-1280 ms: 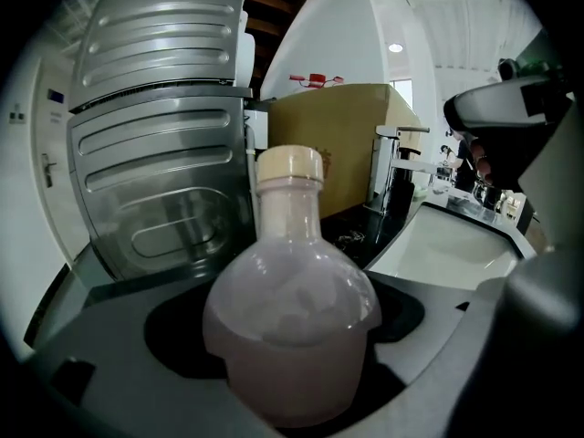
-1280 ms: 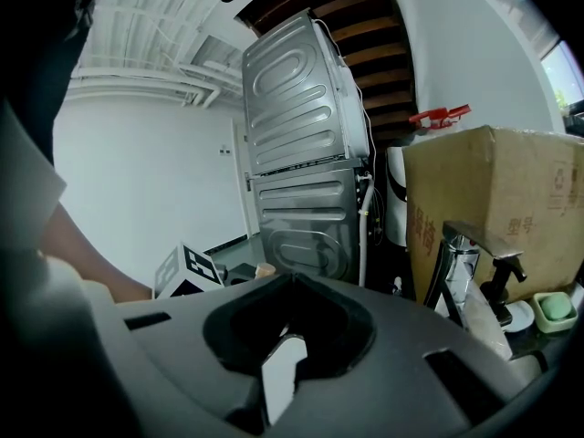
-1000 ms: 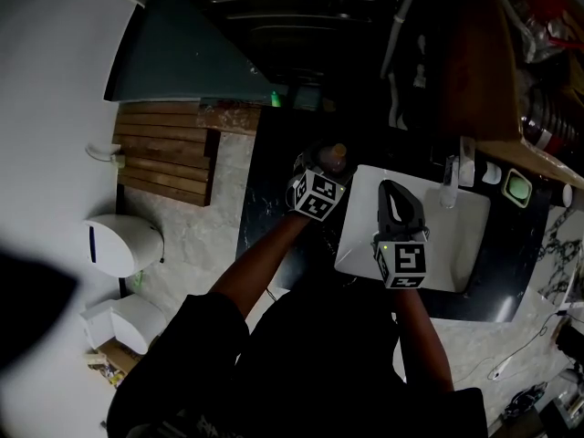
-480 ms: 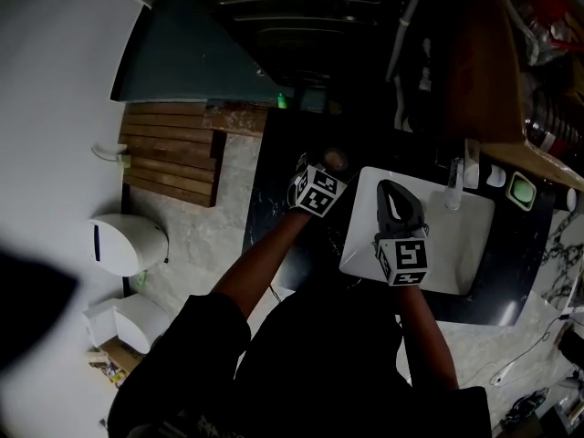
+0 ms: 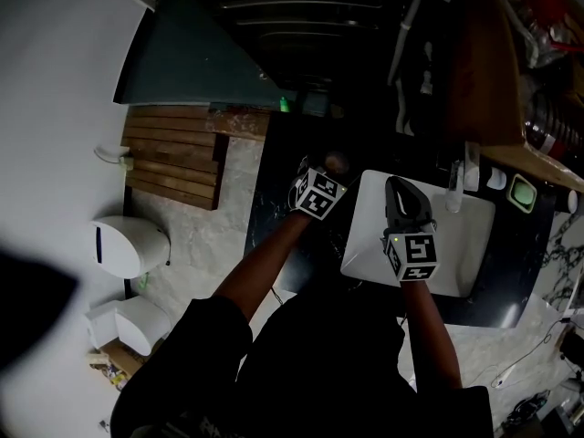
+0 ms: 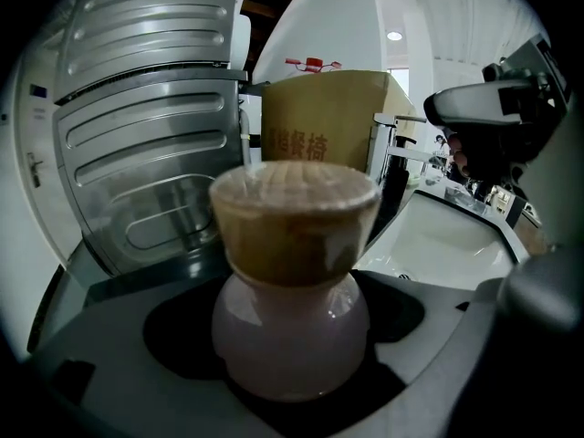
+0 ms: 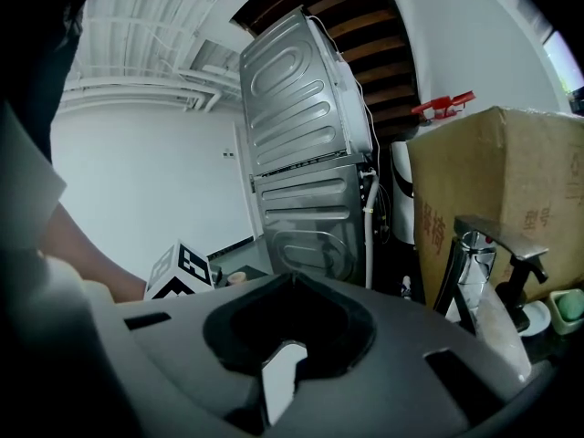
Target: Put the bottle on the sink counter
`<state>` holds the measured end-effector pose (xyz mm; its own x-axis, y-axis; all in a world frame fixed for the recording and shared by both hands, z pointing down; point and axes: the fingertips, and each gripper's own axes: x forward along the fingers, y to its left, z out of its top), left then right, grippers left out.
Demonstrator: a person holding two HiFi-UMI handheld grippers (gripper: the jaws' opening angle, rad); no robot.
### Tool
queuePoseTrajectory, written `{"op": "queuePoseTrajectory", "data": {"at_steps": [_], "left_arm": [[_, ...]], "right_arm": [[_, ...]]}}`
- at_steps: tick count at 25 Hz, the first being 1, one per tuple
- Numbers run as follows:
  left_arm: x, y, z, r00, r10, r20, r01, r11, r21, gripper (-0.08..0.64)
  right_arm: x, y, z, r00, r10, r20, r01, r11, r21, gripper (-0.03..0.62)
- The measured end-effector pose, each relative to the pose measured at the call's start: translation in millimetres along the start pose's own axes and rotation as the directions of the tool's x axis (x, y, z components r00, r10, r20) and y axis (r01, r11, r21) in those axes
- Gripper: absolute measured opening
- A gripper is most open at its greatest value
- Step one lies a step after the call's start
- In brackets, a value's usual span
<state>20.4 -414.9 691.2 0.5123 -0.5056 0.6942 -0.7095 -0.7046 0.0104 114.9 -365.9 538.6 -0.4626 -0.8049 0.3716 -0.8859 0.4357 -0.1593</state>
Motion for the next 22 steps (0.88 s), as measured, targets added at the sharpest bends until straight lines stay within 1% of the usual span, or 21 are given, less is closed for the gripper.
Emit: {"op": "queuePoseTrajectory", "data": {"at_steps": [2,5,7,10,14,19,22], "left_arm": [[-4.0,-0.2,-0.3,1.000,-0.002,0.017,0.002,1.000,0.003,0.399],[-12.9,3.7,-6.9,1.000,0.014,0.012,-0.014,1.000,-0.004,0.413],[-22.7,5.7,-11.3,1.000,0.020,0.022,-0.019,1.000,-0.023,0.420],[-44.4,8.1,-12.9,0.997,0.040,0.070,-0.035,0.996,-0.076,0.422],[-74.5,0.9,-21.7,0.993,0.049,0.107,-0.033,0.989,-0.146,0.422],[-123.1,-7.7,-29.3,0.988,0.096,0.122,-0.065,0.970,-0.236,0.420],[-157.0,-14.6,-28.7,0.976,0.119,0.182,-0.065,0.958,-0.281,0.419]], "right_arm": [[-5.7,0.6,-0.3,1.000,-0.004,-0.001,0.004,1.000,0.001,0.040],[-16.4,3.0,2.0,1.000,-0.010,0.006,0.010,1.000,0.002,0.040],[-24.9,7.2,3.8,1.000,-0.007,0.010,0.007,1.000,-0.004,0.040],[-39.8,17.4,8.4,1.000,-0.002,0.021,0.003,1.000,-0.023,0.040],[-61.4,36.1,14.5,0.999,-0.014,0.045,0.015,0.999,-0.028,0.040],[-87.5,64.4,10.9,0.998,-0.038,0.050,0.040,0.999,-0.031,0.040],[-103.2,85.4,6.7,0.998,-0.040,0.055,0.042,0.999,-0.024,0.040]]}}
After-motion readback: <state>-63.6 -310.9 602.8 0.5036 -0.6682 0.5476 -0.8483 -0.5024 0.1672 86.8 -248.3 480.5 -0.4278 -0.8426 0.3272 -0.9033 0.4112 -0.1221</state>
